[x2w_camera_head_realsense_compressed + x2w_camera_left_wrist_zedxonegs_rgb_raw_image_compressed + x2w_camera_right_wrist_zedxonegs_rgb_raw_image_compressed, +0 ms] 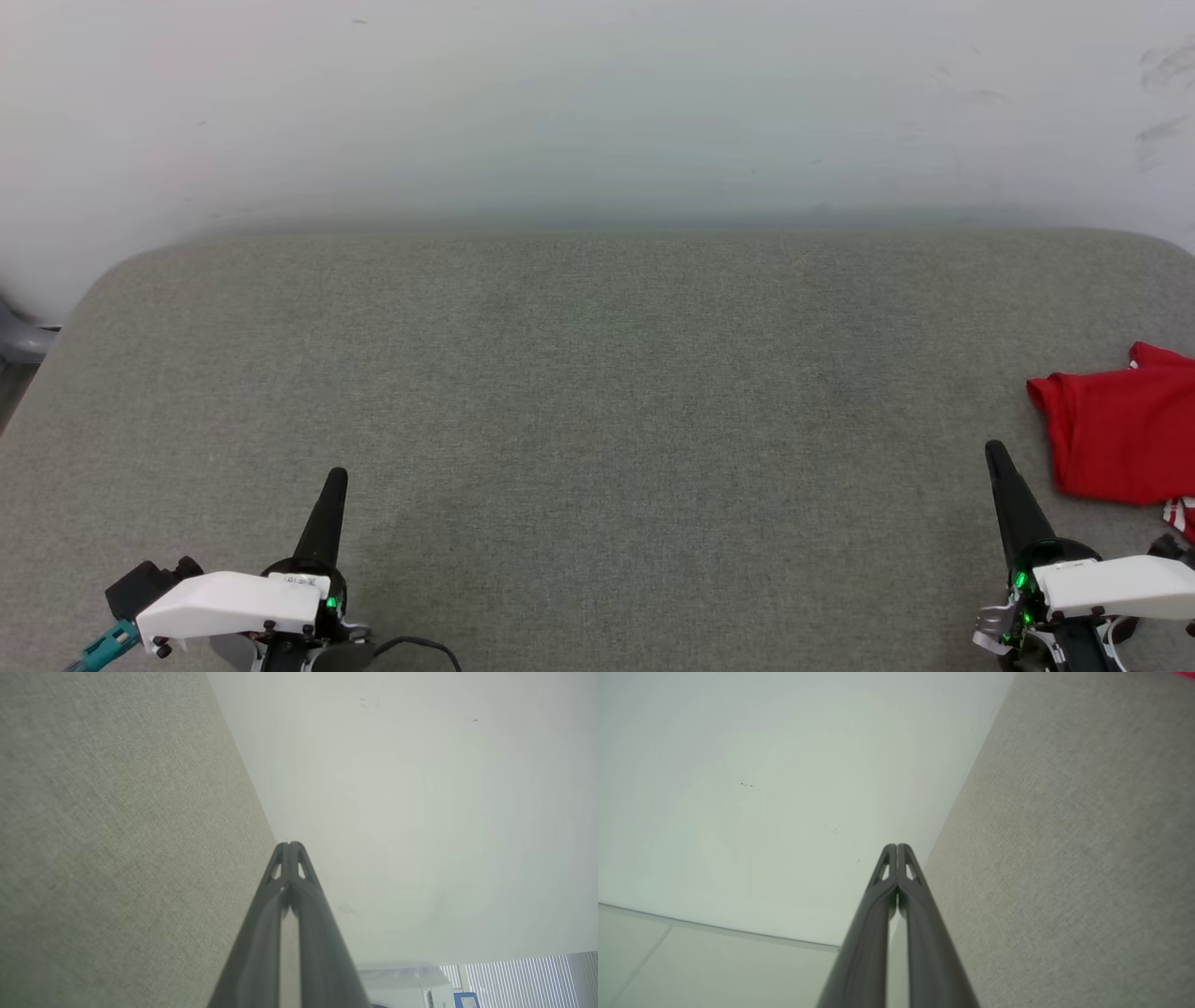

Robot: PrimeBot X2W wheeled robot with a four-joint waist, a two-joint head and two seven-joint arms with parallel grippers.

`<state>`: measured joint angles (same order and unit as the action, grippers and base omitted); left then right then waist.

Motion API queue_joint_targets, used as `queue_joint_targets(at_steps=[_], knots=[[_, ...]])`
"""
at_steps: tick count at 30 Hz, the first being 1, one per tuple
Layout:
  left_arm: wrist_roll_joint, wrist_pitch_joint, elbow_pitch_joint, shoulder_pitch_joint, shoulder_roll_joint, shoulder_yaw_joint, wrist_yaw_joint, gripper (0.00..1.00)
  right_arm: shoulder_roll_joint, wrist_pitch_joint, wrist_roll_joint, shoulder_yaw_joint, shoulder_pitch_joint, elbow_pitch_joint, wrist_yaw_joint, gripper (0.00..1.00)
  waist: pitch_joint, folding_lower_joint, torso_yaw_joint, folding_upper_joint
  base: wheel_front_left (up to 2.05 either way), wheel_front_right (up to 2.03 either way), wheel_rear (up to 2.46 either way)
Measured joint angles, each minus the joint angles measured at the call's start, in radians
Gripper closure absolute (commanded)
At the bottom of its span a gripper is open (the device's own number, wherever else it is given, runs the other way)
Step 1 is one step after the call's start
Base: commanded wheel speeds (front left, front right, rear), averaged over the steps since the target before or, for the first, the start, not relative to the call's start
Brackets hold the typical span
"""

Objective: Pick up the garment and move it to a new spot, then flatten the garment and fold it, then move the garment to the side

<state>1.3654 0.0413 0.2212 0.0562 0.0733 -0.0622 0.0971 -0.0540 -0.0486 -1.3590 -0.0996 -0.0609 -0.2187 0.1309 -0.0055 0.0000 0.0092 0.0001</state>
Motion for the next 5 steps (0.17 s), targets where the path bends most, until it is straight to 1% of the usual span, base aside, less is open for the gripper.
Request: queue_joint_targets(at_steps=[5], knots=[[0.043,0.009,0.003,0.010,-0.003,-0.006,0.006,1.00,0.000,-0.011,-0.043,-0.002,-0.003,-0.005,0.000,1.00,0.001,0.0000,-0.001,0.0000,0.00,0.00,0.00]])
